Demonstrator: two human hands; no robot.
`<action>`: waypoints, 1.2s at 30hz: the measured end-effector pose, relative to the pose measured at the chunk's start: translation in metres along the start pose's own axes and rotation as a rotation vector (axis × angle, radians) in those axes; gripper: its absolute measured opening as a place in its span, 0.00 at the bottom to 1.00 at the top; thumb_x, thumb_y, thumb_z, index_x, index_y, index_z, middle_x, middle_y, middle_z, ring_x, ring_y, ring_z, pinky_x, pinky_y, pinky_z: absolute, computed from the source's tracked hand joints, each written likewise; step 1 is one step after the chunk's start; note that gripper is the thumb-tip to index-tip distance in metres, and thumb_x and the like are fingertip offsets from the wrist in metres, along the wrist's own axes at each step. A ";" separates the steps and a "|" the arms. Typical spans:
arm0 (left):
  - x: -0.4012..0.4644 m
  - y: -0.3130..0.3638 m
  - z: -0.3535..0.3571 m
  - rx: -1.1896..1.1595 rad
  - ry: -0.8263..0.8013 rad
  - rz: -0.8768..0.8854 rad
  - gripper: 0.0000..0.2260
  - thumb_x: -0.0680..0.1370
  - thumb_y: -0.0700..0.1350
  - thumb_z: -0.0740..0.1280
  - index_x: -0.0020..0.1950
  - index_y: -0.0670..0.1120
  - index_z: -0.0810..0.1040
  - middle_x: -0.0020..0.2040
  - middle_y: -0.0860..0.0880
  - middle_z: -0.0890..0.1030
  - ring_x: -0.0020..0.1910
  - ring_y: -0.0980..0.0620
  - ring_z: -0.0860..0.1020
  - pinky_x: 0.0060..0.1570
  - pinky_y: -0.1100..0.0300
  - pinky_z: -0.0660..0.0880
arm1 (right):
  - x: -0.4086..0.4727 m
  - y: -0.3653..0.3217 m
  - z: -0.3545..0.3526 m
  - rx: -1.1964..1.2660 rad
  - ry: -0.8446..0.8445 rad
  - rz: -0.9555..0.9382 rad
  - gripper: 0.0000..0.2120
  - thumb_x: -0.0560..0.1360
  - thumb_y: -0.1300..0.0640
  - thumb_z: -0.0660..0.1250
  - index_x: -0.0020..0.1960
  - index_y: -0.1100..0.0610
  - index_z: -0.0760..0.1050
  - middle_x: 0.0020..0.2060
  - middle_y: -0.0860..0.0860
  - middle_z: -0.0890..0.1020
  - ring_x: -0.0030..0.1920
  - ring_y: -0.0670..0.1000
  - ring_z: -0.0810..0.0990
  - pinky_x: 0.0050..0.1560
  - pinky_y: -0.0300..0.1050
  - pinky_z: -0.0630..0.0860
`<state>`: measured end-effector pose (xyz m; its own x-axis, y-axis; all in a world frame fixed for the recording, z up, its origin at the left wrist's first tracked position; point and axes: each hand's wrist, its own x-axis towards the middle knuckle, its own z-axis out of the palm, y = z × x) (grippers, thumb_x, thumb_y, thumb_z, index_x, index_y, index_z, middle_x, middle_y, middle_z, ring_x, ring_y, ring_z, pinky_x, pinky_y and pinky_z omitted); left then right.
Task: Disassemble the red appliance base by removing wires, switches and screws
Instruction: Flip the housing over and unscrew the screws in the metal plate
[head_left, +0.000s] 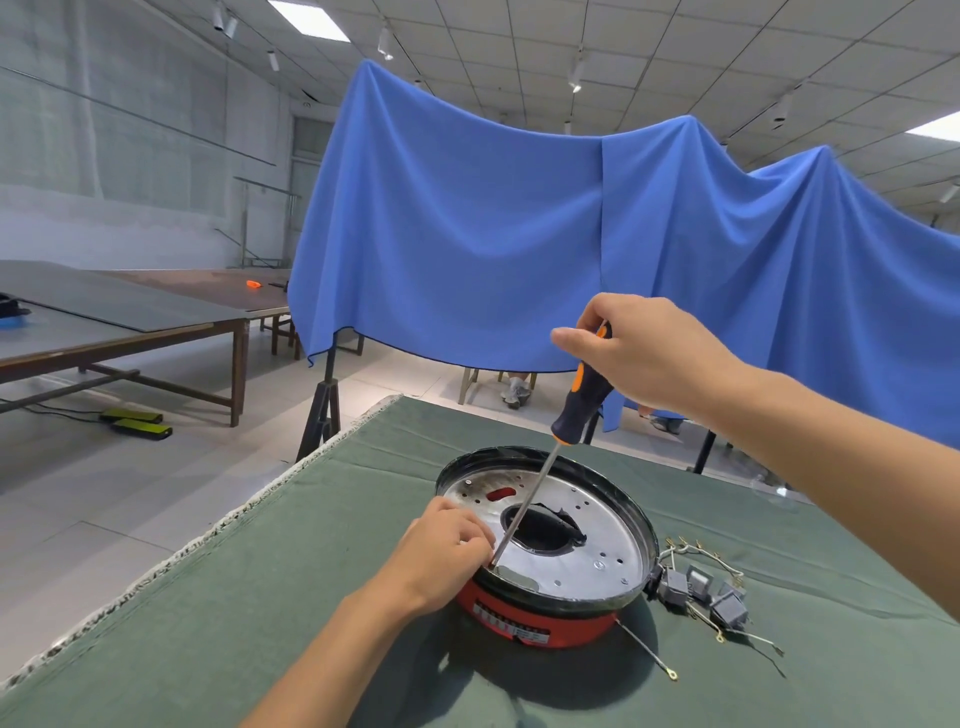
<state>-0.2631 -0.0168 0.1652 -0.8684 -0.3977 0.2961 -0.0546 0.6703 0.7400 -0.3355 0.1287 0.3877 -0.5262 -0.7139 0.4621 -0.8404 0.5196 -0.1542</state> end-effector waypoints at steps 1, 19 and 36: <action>0.000 0.001 -0.001 0.020 -0.016 -0.004 0.13 0.68 0.48 0.59 0.32 0.51 0.83 0.46 0.64 0.79 0.55 0.64 0.68 0.62 0.52 0.67 | 0.000 0.002 0.002 -0.002 0.019 -0.016 0.07 0.78 0.50 0.60 0.47 0.53 0.72 0.42 0.50 0.79 0.32 0.49 0.75 0.37 0.46 0.71; 0.004 0.019 -0.021 0.030 -0.287 -0.075 0.09 0.66 0.42 0.63 0.35 0.39 0.81 0.49 0.48 0.81 0.41 0.54 0.74 0.47 0.57 0.72 | -0.004 0.000 0.015 -0.026 0.106 -0.096 0.10 0.76 0.47 0.64 0.52 0.52 0.68 0.46 0.51 0.75 0.40 0.54 0.76 0.41 0.48 0.71; 0.018 0.024 -0.026 0.136 -0.426 -0.185 0.09 0.66 0.42 0.64 0.37 0.38 0.81 0.43 0.48 0.73 0.41 0.51 0.69 0.39 0.58 0.68 | 0.000 0.045 0.030 0.377 0.221 0.087 0.02 0.70 0.58 0.66 0.42 0.54 0.75 0.33 0.49 0.80 0.31 0.52 0.81 0.27 0.45 0.78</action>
<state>-0.2673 -0.0245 0.2043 -0.9611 -0.2450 -0.1272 -0.2661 0.6995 0.6632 -0.3772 0.1384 0.3549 -0.5912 -0.5364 0.6022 -0.8042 0.3366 -0.4898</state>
